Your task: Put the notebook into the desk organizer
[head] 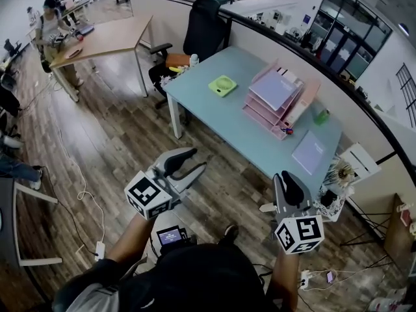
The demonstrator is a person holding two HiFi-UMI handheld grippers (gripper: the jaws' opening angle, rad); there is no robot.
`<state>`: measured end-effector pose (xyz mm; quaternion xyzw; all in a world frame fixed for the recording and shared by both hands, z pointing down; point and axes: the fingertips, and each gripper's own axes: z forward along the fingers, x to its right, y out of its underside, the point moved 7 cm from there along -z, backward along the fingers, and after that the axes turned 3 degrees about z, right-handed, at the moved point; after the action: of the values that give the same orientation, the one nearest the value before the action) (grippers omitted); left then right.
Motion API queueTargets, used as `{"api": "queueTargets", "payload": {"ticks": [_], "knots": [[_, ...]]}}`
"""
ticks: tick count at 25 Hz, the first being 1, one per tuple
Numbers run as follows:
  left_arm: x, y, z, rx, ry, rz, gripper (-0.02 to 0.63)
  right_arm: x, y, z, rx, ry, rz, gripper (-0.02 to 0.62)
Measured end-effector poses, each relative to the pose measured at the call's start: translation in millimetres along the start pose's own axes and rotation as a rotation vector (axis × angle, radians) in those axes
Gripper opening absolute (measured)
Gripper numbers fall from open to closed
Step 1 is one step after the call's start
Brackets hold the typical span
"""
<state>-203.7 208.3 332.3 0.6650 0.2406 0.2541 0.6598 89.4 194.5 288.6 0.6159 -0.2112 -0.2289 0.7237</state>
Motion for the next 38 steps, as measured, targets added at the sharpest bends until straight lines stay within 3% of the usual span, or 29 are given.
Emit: {"api": "queueTargets", "payload": {"ticks": [21,25,32,38], "knots": [[22.5,-8.5,89.9,-0.087,-0.203,0.046,0.181,133.0,-4.6,60.6,0.036,-0.202,0.028,0.061],[32.3,-12.7,113.2,-0.107,-0.233,0.026,0.181,156.6,-0.8,66.7,0.036,-0.233,0.033,0.061],[35.6,-14.3,154.8,-0.126,-0.229,0.055,0.181,191.4,1.1,70.3,0.052,-0.257,0.05,0.061],[37.3,-22.5,185.5,-0.145,-0.213,0.031,0.181,218.7,1.3,68.4,0.069,-0.228,0.06,0.061]]}}
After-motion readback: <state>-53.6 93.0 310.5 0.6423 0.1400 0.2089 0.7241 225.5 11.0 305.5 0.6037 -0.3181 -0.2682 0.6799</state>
